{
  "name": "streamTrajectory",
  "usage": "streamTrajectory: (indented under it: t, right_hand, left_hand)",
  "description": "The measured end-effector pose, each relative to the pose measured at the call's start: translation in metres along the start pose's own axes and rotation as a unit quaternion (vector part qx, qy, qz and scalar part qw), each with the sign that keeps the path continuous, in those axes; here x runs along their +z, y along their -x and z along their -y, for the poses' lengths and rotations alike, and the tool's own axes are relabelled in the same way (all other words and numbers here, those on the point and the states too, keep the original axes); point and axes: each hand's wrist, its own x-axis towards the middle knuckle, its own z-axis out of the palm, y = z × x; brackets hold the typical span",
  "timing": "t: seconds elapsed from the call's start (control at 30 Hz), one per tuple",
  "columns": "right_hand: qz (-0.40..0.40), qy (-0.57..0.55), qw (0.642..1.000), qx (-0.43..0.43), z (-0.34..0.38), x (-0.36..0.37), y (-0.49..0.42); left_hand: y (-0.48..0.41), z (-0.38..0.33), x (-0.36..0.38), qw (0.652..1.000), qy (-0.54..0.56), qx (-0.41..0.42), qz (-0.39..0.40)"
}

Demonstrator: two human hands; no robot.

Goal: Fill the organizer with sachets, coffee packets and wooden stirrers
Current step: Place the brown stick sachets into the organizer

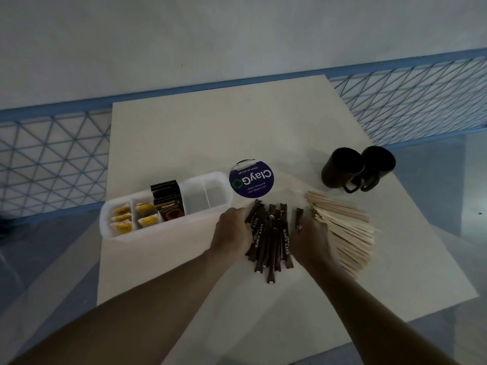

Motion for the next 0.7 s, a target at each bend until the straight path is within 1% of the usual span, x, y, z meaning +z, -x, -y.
streamTrajectory:
  t: [0.07,0.2,0.4,0.57,0.7]
  right_hand:
    - [0.003,-0.005,1.000,-0.018,-0.001,0.004,-0.006]
    - [0.018,0.017,0.999,-0.033,-0.014,0.015,-0.019]
    - [0.060,0.060,0.996,0.005,-0.022,0.019,-0.033]
    - [0.097,0.031,0.995,0.025,-0.022,0.015,-0.038]
    - [0.103,0.021,0.994,0.025,-0.017,0.010,-0.037]
  left_hand:
    - [-0.006,-0.002,0.005,1.000,0.004,-0.008,-0.008]
    - [-0.015,-0.007,0.014,0.999,0.013,-0.032,-0.023]
    - [-0.019,-0.003,0.023,0.996,-0.028,-0.076,-0.034]
    - [-0.011,0.002,0.023,0.995,-0.048,-0.084,-0.026]
    - [-0.008,0.004,0.018,0.992,-0.073,-0.105,-0.001]
